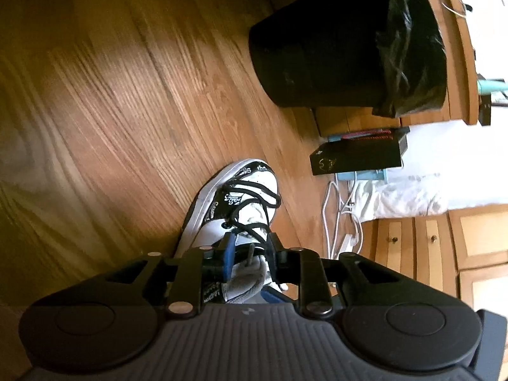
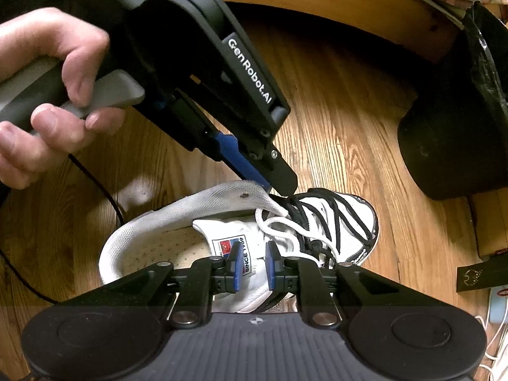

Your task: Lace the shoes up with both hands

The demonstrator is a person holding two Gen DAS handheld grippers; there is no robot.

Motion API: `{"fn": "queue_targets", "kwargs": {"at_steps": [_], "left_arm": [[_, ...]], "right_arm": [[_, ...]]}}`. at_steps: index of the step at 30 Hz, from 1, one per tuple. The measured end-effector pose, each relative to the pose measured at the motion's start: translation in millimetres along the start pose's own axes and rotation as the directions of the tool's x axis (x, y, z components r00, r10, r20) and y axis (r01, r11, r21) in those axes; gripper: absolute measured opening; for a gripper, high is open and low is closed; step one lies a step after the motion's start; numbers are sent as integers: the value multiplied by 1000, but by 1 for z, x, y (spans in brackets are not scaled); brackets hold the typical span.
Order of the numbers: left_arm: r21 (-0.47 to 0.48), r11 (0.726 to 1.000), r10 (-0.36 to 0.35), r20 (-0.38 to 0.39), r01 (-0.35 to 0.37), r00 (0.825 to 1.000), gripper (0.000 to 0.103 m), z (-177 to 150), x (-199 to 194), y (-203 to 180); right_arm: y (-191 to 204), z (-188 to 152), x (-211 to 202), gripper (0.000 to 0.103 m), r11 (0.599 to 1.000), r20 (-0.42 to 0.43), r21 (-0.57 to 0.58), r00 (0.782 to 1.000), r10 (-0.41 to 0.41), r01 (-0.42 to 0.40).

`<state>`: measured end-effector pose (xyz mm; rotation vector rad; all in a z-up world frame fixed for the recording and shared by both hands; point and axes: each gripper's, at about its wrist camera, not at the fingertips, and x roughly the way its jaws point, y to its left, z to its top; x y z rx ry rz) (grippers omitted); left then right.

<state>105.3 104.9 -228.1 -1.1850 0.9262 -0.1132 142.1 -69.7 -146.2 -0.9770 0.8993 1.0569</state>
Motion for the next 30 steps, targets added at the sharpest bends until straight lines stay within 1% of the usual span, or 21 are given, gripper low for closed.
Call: {"fn": "queue_targets", "kwargs": {"at_steps": [1,3,8,10,15,20,22,25,28,30], "left_arm": [[5,1000,4,-4,-4,1000,5,0,0,0],[12,1000,3,-2,-3,1000,3,-1,0,1],[82,996,18,11,-19,1000,3,-2,-4,-6],[89,996,24,16,-25,1000,3,0,-5,-7],[98,995,31,29,-33,999,3,2,-8,-9],[53,998,39,102,-44,994,3,9,-21,-4],[46,998,39,117,-44,992,3,12,-24,-4],[79,997,13,133,-24,991,3,14,-27,-13],[76,997,-17,166,4,986,3,20,-35,-17],[77,996,-59,185,45,981,3,26,-41,-22]], "right_arm": [[0,0,0,17,1000,-1,1,1000,1,-1],[-1,-1,1,17,1000,-2,2,1000,2,-2],[-2,0,-1,19,1000,-2,6,1000,10,-10],[-3,-2,-1,19,1000,1,18,1000,14,-14],[-5,-4,0,20,999,2,43,1000,22,-23],[-4,-3,1,20,999,-1,37,1000,19,-19],[-3,-3,1,20,999,-2,35,1000,19,-19],[-4,-4,1,20,999,-1,37,1000,20,-20],[-4,-4,0,20,999,0,39,1000,20,-20],[-4,-4,0,21,999,0,38,1000,20,-20]]}}
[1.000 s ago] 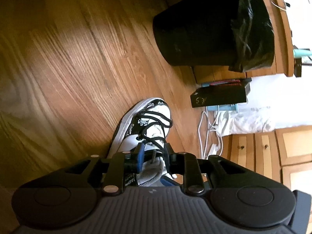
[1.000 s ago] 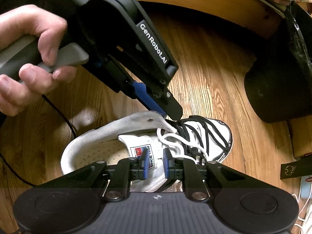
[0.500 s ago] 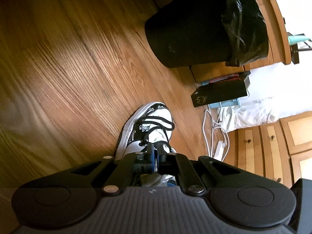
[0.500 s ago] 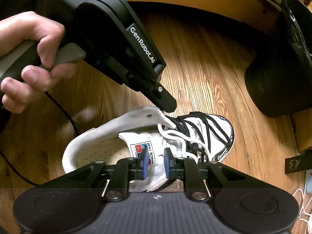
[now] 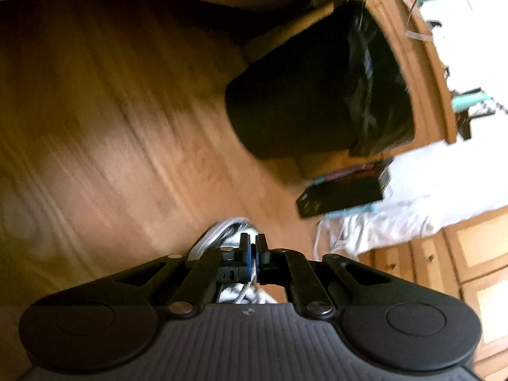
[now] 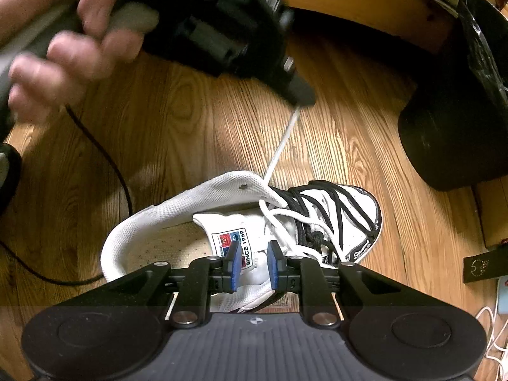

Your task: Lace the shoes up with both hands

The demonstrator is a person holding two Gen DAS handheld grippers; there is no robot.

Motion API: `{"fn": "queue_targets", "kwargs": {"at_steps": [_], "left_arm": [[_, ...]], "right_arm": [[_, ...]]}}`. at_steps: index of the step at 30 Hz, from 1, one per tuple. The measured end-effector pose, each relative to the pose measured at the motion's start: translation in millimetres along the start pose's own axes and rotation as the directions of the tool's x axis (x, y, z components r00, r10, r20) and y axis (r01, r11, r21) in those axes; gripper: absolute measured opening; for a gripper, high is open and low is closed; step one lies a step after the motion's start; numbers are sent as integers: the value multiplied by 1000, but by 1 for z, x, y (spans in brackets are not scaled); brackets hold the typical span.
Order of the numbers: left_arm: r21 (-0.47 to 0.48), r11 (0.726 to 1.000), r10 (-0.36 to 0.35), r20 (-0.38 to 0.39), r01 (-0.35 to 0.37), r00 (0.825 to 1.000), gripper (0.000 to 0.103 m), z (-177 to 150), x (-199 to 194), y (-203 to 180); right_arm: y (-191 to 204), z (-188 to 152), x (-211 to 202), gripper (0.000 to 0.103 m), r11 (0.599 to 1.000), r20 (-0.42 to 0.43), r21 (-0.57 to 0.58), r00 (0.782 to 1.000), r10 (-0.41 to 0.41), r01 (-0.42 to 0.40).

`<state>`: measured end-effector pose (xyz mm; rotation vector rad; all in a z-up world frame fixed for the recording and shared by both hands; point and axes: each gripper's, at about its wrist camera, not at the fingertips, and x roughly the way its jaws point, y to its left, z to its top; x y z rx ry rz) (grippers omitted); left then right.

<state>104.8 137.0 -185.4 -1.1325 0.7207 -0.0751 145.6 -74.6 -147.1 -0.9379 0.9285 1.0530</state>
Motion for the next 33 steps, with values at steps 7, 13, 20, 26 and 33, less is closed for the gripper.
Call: {"fn": "queue_targets", "kwargs": {"at_steps": [7,13,20,26,33], "left_arm": [[80,993,-92,1,91,996,3,9,-2,-30],[129,981,-153,46,146,987,3,27,-17,-51],[287,942,-196,45,175,980,3,38,-32,-90],[370,908,-224,38,195,974,3,39,-48,-116],[401,888,-268,56,224,962,3,48,-65,-134]], "right_arm": [[0,0,1,21,1000,0,1,1000,2,-2],[-1,0,1,21,1000,-1,9,1000,7,-7],[1,2,2,21,1000,-5,3,1000,8,-8],[-2,2,-3,21,1000,13,0,1000,15,-15],[3,1,1,21,1000,-2,-23,1000,9,-9]]}}
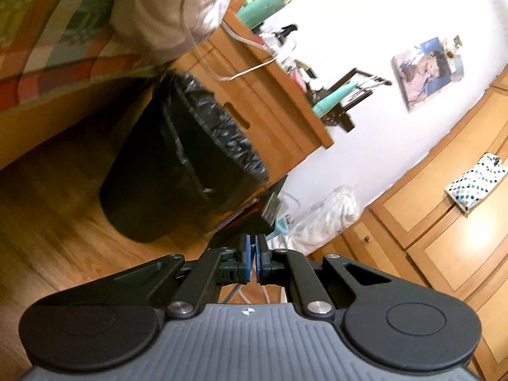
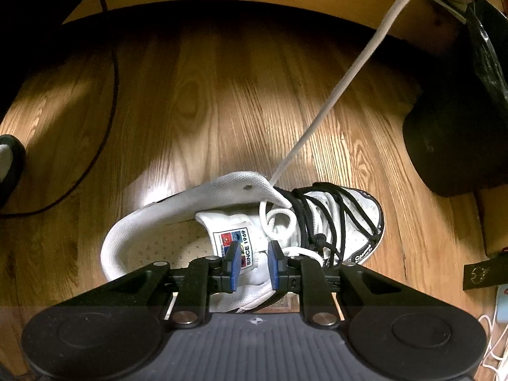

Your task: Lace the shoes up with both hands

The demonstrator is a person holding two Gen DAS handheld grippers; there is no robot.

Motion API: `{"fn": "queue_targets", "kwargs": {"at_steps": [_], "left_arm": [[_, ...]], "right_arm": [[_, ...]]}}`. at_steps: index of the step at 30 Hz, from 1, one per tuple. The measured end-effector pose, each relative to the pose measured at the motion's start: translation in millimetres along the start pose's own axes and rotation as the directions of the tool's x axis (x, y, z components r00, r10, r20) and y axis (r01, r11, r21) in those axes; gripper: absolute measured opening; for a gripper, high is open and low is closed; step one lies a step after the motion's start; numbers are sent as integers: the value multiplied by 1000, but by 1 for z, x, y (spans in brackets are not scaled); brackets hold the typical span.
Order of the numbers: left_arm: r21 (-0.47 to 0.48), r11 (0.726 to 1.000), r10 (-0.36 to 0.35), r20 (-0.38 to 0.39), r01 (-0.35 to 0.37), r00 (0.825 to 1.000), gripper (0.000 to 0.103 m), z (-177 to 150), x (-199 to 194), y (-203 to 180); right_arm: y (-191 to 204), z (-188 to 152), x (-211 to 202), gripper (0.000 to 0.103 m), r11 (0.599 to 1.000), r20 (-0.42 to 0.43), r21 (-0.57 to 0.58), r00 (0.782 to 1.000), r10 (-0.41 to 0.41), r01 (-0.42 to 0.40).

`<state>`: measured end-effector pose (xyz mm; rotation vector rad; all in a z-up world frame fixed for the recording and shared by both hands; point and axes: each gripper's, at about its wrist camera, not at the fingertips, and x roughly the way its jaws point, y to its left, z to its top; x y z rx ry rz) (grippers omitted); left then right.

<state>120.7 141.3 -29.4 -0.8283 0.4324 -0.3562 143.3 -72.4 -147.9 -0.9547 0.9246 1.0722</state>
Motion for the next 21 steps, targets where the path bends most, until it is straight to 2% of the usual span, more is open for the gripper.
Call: {"fn": "queue_targets", "kwargs": {"at_steps": [13,17,18,21], "left_arm": [[92,995,-32,39,28,999,3,26,-13,-29],[129,990,-68,72,59,995,3,38,-17,-47],[136,988,-78,79,67,994,0,41,-18,-51],[124,989,-96,108,82,990,0,51,-20,-58]], "right_arm": [[0,0,0,21,1000,-3,0,1000,3,-3],[-1,0,0,22,1000,-4,1,1000,3,-3],[-1,0,0,22,1000,-5,1,1000,3,-3],[-1,-1,0,22,1000,-6,1,1000,4,-4]]}}
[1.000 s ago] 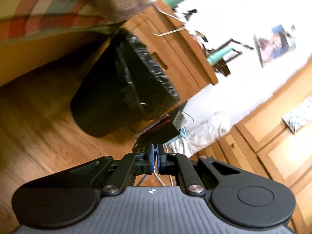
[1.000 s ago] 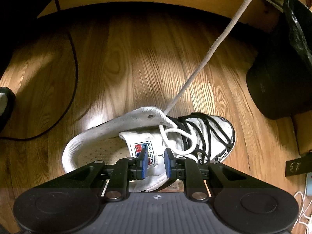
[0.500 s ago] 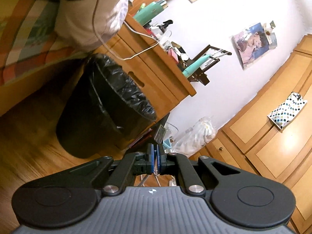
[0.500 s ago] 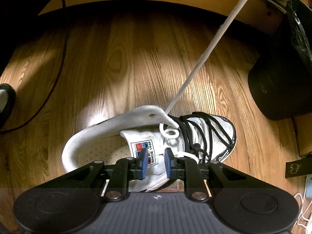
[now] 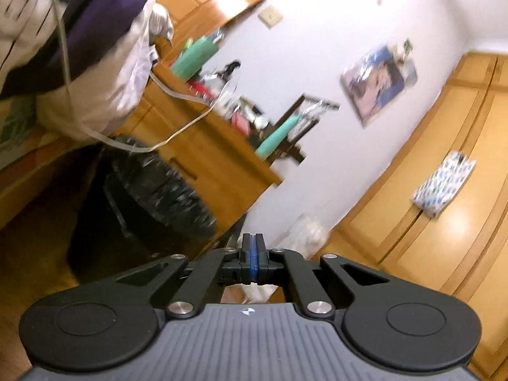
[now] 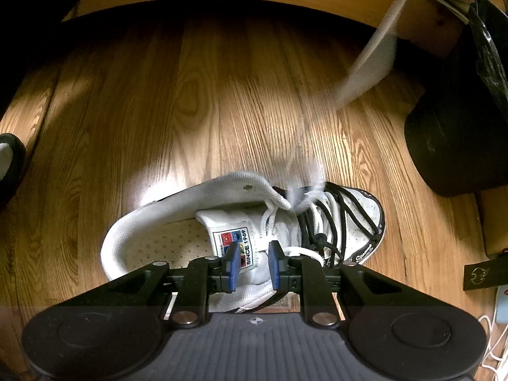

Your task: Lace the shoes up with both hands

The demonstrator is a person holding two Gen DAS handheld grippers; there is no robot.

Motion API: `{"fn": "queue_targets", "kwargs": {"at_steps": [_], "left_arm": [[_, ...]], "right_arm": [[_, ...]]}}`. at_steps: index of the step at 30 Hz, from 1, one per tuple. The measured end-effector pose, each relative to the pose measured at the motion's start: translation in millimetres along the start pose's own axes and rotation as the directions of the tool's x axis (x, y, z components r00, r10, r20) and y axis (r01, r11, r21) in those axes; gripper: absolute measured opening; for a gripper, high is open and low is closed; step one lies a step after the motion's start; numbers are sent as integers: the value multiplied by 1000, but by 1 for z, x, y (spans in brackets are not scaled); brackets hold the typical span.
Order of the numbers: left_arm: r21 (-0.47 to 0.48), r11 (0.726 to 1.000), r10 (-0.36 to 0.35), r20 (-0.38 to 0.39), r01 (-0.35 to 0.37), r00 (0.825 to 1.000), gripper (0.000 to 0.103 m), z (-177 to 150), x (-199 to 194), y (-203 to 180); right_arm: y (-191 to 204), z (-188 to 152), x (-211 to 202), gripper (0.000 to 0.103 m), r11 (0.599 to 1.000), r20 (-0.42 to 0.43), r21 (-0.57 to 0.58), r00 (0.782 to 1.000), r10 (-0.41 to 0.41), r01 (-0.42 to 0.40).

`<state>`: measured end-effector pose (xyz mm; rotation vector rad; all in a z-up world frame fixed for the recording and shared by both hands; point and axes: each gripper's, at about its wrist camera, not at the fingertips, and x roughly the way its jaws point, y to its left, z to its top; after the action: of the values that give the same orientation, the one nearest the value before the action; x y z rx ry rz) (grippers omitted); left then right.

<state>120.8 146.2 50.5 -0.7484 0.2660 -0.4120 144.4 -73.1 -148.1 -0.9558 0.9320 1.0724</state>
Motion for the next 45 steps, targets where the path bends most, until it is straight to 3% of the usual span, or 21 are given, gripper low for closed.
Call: {"fn": "queue_targets", "kwargs": {"at_steps": [6,11,15,21,23,26,29,35,40,45], "left_arm": [[38,998,53,-78,-50,996,0,-10,6,2],[140,985,129,-190,-103,973,0,-36,14,1],[219,967,190,-275,-131,942,1,-55,26,2],[251,954,254,-372,-167,893,1,-81,37,14],[261,949,273,-396,-178,877,1,-89,41,17],[380,909,338,-424,-174,840,2,-104,50,8],[464,876,366,-460,-132,809,3,-124,58,-1],[573,815,424,-489,-86,762,7,-153,59,-11],[557,826,436,-536,-86,722,7,-163,63,-3],[523,847,436,-577,-97,690,7,-170,70,7]], "right_arm": [[0,0,0,22,1000,0,2,1000,1,-1],[-6,-2,-5,23,999,22,49,1000,22,-23],[-15,-4,-11,23,992,51,114,998,46,-52],[-30,-16,-27,23,970,111,220,991,80,-103],[-34,-18,-33,23,969,98,244,995,20,-43],[-42,-26,-49,24,956,142,294,989,-30,-14],[-53,-36,-53,25,936,129,352,990,-57,8],[-74,-68,-46,25,900,41,427,993,-114,86],[-87,-83,-45,25,870,41,478,987,-159,120],[-109,-104,-40,25,823,-43,539,982,-186,179]]}}
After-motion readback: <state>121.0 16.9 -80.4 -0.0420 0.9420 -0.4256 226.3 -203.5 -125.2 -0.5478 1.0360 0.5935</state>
